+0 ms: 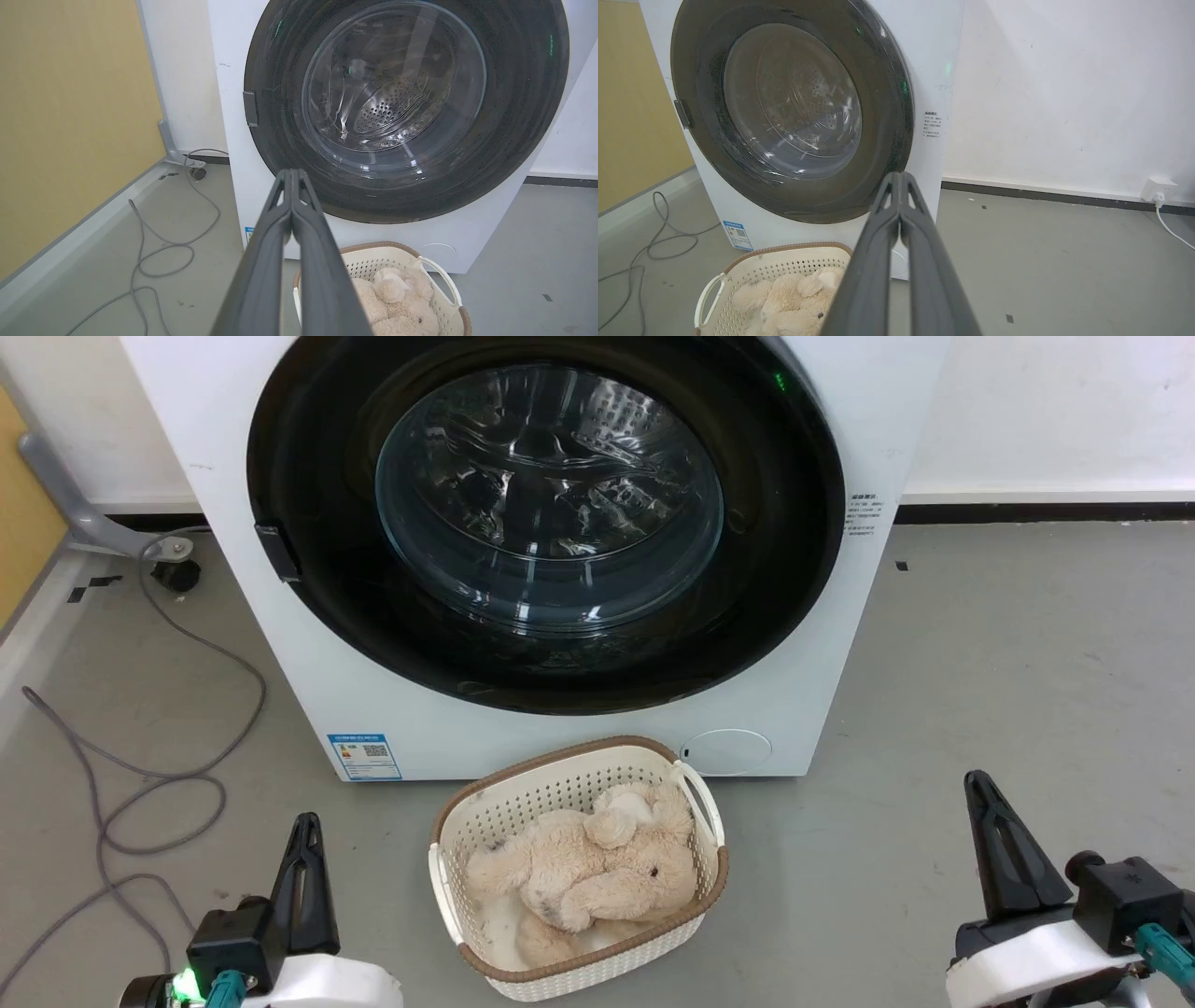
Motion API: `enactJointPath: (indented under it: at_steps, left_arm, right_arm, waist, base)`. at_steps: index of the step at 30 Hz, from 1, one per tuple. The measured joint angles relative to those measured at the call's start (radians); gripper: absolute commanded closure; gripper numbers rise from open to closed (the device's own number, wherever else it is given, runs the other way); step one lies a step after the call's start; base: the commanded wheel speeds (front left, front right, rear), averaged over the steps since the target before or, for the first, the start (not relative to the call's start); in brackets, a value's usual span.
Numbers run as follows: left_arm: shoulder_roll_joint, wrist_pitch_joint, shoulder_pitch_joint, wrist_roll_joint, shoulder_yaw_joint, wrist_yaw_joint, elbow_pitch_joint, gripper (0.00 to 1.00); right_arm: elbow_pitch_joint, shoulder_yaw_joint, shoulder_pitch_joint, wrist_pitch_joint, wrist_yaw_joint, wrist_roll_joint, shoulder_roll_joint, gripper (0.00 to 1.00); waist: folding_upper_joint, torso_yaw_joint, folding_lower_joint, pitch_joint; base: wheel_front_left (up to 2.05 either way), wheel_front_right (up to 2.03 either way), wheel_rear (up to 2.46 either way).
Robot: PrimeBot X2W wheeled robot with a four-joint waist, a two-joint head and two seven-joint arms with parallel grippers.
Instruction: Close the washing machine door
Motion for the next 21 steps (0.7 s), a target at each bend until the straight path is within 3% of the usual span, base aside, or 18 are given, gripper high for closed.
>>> enactJointPath:
  at_steps: [21]
  left_arm:
    - [0.0, 0.043, -0.002, 0.017, -0.007, -0.016, -0.01, 1.0]
  right_arm:
    - [-0.017, 0.016, 0.0, 0.044, 0.0, -0.001, 0.0, 1.0]
  waist:
    - [0.0, 0.021, 0.0, -0.001]
  base:
    - [0.0, 0.0, 0.0]
